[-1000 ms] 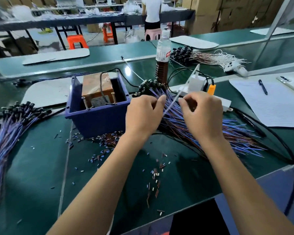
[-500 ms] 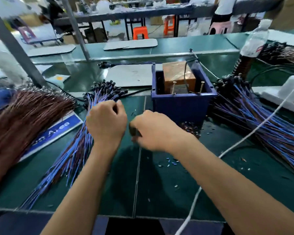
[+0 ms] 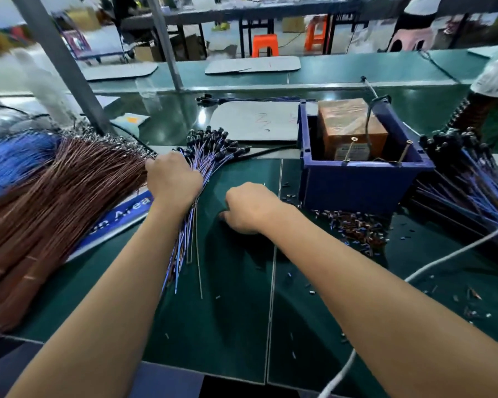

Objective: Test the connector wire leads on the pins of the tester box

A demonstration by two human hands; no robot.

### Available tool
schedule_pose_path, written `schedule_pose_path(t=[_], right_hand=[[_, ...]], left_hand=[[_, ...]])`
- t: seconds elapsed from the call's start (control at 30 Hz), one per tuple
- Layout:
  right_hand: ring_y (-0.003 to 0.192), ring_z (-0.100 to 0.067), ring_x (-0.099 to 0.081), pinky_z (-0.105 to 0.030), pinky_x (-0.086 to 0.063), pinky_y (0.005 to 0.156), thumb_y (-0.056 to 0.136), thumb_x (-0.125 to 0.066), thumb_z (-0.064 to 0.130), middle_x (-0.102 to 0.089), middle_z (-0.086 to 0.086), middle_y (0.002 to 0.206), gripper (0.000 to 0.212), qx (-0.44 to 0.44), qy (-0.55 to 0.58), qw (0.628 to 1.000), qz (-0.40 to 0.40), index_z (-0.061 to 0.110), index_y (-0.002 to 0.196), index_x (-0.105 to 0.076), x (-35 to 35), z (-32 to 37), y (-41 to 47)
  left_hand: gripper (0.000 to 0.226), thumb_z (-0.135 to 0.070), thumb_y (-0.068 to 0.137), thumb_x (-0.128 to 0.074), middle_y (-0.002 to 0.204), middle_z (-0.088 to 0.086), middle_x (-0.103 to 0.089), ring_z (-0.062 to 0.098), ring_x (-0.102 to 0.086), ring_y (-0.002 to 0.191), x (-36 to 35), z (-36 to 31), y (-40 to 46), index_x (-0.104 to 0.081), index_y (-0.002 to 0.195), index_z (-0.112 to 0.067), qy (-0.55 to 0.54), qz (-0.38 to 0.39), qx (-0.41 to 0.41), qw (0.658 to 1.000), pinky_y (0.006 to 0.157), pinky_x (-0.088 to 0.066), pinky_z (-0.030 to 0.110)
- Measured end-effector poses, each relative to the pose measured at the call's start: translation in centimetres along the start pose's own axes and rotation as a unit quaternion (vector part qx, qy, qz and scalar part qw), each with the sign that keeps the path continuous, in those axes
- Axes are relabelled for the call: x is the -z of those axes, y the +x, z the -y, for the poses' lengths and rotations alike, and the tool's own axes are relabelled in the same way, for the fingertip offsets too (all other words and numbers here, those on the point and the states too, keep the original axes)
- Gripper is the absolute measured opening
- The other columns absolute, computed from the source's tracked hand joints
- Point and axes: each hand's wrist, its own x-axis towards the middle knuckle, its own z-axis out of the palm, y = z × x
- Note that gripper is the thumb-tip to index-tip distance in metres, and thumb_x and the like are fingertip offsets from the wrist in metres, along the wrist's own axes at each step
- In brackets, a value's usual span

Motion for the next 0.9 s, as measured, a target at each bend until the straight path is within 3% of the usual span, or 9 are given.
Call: schedule_pose_path(t=[0.1,0.2,0.27,0.33,0.4,0.57,0.7,0.8,0.9], right_hand=[[0.115,-0.038,-0.065,-0.035,-0.045,0.080,0.102,-0.057,0.035,-0.069,-0.017,0.123,0.032,0.001,-0.003,1.000,-0.007,0.011,0.121,-0.068,-0.1,0.0,-0.2],[0.115,-0.039,-0.065,-0.035,-0.045,0.079,0.104,-0.055,0.038,-0.069,-0.018,0.122,0.034,0.008,-0.004,1.000,-0.014,0.010,0.120,-0.068,-0.2,0.0,-0.6],[0.114,-0.041,-0.065,-0.035,-0.042,0.076,0.103,-0.055,0.041,-0.069,-0.019,0.121,0.037,0.008,-0.002,1.000,-0.021,0.010,0.119,-0.067,-0.3,0.1,-1.0],[0.111,-0.042,-0.065,-0.035,-0.039,0.075,0.103,-0.055,0.042,-0.070,-0.020,0.118,0.037,0.012,-0.001,1.000,-0.029,0.009,0.116,-0.067,-0.5,0.1,-1.4],[0.110,-0.042,-0.066,-0.035,-0.038,0.074,0.103,-0.054,0.041,-0.070,-0.020,0.117,0.036,0.013,0.008,0.999,-0.031,0.009,0.113,-0.066,-0.7,0.1,-1.9],[0.110,-0.035,-0.065,-0.036,-0.048,0.084,0.104,-0.055,0.036,-0.074,-0.012,0.113,0.025,-0.006,0.142,0.989,-0.038,0.015,0.108,-0.069,-0.6,-0.7,-2.9],[0.083,-0.025,-0.063,-0.033,-0.050,0.078,0.103,-0.058,0.029,-0.075,-0.008,0.097,0.013,-0.027,0.324,0.945,-0.047,0.022,0.093,-0.062,-0.2,-2.0,-3.7],[0.073,-0.019,-0.061,-0.038,-0.054,0.066,0.106,-0.057,0.026,-0.073,-0.011,0.094,0.015,-0.018,0.452,0.889,-0.074,0.013,0.104,-0.064,0.3,-2.1,-4.6],[0.092,-0.009,-0.062,-0.027,-0.054,0.069,0.110,-0.051,0.028,-0.068,-0.001,0.107,0.021,0.046,0.567,0.817,-0.091,0.014,0.122,-0.062,1.6,-1.4,-5.6]], left_hand=[[0.020,-0.018,0.087,-0.058,0.101,0.022,-0.069,0.039,-0.061,0.101,0.2,-0.9,-0.1,-0.067,0.095,-0.002,-0.003,-0.037,-0.005,0.999,0.095,-0.038,0.041],[0.016,-0.016,0.089,-0.057,0.100,0.017,-0.070,0.037,-0.062,0.096,0.9,-2.0,-0.5,-0.065,0.099,-0.006,-0.148,-0.054,0.055,0.986,0.088,-0.044,0.039],[0.010,-0.007,0.089,-0.052,0.096,0.010,-0.073,0.030,-0.066,0.087,1.5,-2.9,-1.0,-0.059,0.094,-0.011,-0.333,-0.041,0.103,0.936,0.074,-0.049,0.036],[0.020,0.005,0.089,-0.044,0.089,0.012,-0.075,0.022,-0.070,0.070,2.2,-4.1,-1.7,-0.050,0.088,-0.014,-0.520,-0.012,0.140,0.843,0.054,-0.050,0.028],[0.023,0.007,0.089,-0.042,0.082,0.009,-0.075,0.019,-0.065,0.062,2.8,-4.8,-2.2,-0.048,0.087,-0.016,-0.578,0.010,0.152,0.802,0.045,-0.043,0.021],[0.008,-0.014,0.085,-0.071,0.077,0.000,-0.073,0.014,-0.064,0.071,2.8,-5.7,-2.5,-0.063,0.086,-0.017,-0.519,-0.013,0.138,0.843,0.071,-0.052,0.030],[0.012,-0.030,0.087,-0.073,0.074,-0.004,-0.067,0.019,-0.061,0.072,2.8,-6.3,-2.8,-0.068,0.083,-0.020,-0.458,-0.028,0.101,0.882,0.078,-0.054,0.033],[0.019,-0.028,0.093,-0.070,0.068,-0.004,-0.059,0.015,-0.050,0.064,4.0,-7.5,-3.1,-0.069,0.080,-0.014,-0.509,-0.054,0.088,0.855,0.069,-0.047,0.031],[0.023,-0.027,0.102,-0.059,0.068,-0.005,-0.055,0.012,-0.045,0.064,6.6,-9.1,-4.2,-0.069,0.085,-0.014,-0.592,-0.062,0.062,0.801,0.063,-0.042,0.034]])
